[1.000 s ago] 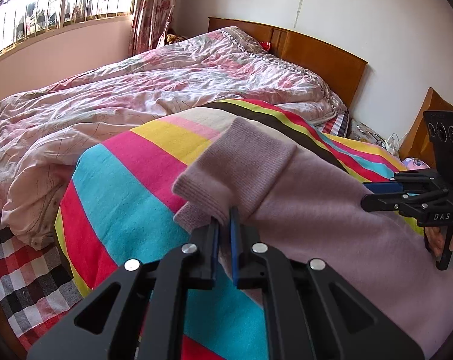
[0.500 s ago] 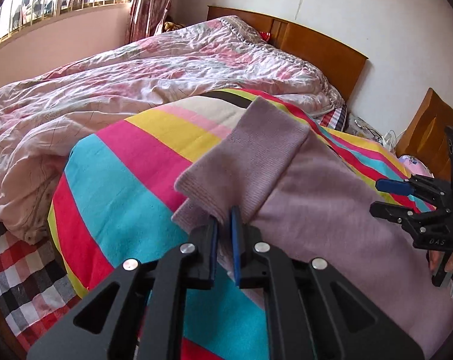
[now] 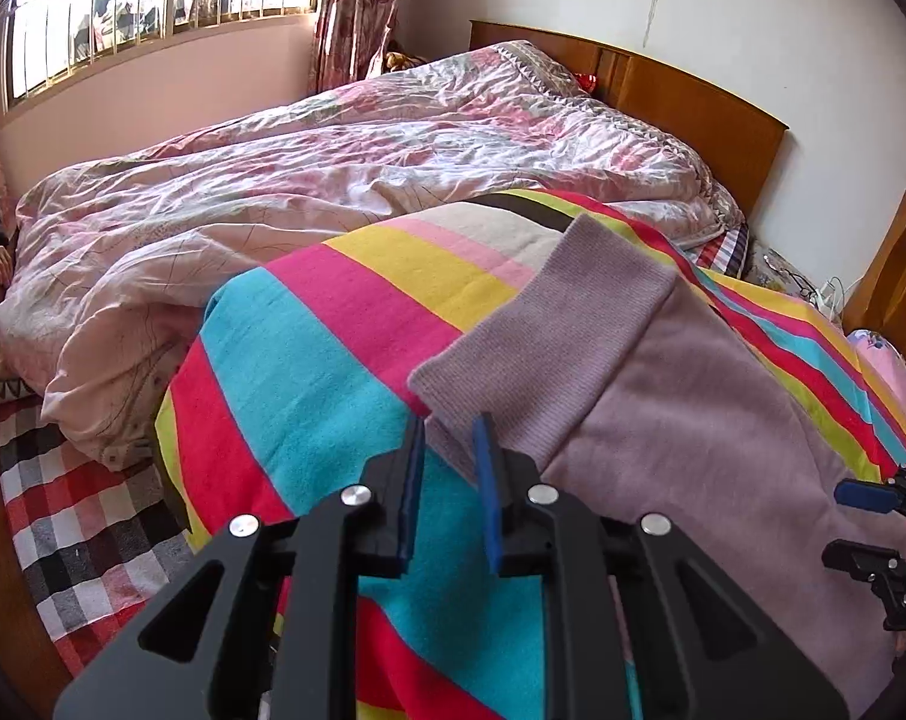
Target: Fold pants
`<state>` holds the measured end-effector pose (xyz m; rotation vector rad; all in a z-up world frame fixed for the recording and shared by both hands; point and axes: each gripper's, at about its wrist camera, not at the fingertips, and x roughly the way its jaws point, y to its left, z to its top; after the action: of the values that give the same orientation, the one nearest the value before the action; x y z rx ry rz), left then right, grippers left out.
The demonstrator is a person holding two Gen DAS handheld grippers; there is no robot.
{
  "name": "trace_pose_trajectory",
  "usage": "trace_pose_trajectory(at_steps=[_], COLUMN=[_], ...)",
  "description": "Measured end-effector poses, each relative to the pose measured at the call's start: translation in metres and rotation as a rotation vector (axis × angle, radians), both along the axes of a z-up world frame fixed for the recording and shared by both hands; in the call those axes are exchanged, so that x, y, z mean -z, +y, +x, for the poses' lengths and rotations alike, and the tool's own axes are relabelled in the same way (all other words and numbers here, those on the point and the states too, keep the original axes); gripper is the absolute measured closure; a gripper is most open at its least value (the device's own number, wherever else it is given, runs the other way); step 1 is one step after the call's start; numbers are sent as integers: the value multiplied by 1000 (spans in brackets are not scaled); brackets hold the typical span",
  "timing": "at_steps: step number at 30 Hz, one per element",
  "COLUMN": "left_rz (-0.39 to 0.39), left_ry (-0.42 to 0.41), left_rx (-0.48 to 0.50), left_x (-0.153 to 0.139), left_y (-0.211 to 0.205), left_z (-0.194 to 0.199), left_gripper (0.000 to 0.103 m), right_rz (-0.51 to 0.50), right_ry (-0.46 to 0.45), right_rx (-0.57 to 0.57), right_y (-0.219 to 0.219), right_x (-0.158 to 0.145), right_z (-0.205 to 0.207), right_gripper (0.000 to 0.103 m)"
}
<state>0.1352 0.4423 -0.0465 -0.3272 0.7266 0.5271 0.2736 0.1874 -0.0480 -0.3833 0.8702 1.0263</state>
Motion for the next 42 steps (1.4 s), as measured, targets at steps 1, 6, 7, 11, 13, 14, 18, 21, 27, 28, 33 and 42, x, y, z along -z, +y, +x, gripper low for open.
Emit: trace_pose_trajectory(at_steps=[1,6,7,11,13,14,18,21,27,28,33,42], left_rz=[25,-25,-28,-116,-47,-61,-168,-202,-238,-233,-285,-317], left_ry=[-20,-174,-168,-1,29,10,-118,-113,-80,-83,-88,-133], left_rx=[-19,144,190,313,282,277,181,127,97,91,137,193], left_x=[-8,-36,-33,9,19,18,14,20,24,25,27,17], left_y=[-4,-44,-56,-95,-108,-110,-96,-86,-81,-81,-82,-91], left_z=[-8,-18,-10,22,15,7,-42,-66,-96,-102,-105,-104], left_gripper=[86,56,50,42,38,38,28,28,20,20,20,20], right_rz=[30,30,-9,-101,-74,-37,10,12,-40,-42,-99,-124], right_ry=[-7,-27,-41,-15,-23,3,-76,-46,-54,-49,-123,-397], right_rx=[12,24,38,21,34,51,43,-17,-48,-44,-75,-118], right_y=[-10,-35,-34,-40,-57,-68,-79,-57,-40,-40,-32,-23], right_x=[-8,-12,-5,28,27,24,8,15,27,27,27,14], right_z=[-6,-45,-53,-89,-109,-116,-137,-133,-120,-118,-132,-168], right_gripper=[47,36,36,35,35,36,50,66,80,80,79,101])
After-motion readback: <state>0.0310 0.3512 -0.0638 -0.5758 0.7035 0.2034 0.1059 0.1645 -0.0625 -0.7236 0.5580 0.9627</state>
